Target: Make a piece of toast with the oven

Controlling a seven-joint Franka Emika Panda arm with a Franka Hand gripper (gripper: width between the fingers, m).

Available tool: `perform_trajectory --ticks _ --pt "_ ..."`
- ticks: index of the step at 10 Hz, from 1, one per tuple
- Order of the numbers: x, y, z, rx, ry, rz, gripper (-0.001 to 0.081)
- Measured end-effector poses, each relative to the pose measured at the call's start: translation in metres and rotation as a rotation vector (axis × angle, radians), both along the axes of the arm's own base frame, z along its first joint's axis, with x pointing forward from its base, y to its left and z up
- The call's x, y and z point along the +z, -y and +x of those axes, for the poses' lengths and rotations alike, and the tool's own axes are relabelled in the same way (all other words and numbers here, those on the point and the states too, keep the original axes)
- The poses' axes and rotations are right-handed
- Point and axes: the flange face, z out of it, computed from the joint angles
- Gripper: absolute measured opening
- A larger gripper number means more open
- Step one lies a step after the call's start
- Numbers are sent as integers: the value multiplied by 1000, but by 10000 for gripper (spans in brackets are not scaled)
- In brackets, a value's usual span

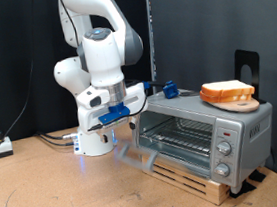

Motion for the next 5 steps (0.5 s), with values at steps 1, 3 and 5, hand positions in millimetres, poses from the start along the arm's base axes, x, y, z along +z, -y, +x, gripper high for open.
perform_trajectory --ticks 1,3,5 --pt "-1 5 2 -5 0 -2 809" --pt "-6 16 4 -34 -19 -5 809" --pt "-15 35 5 -74 -43 -15 809"
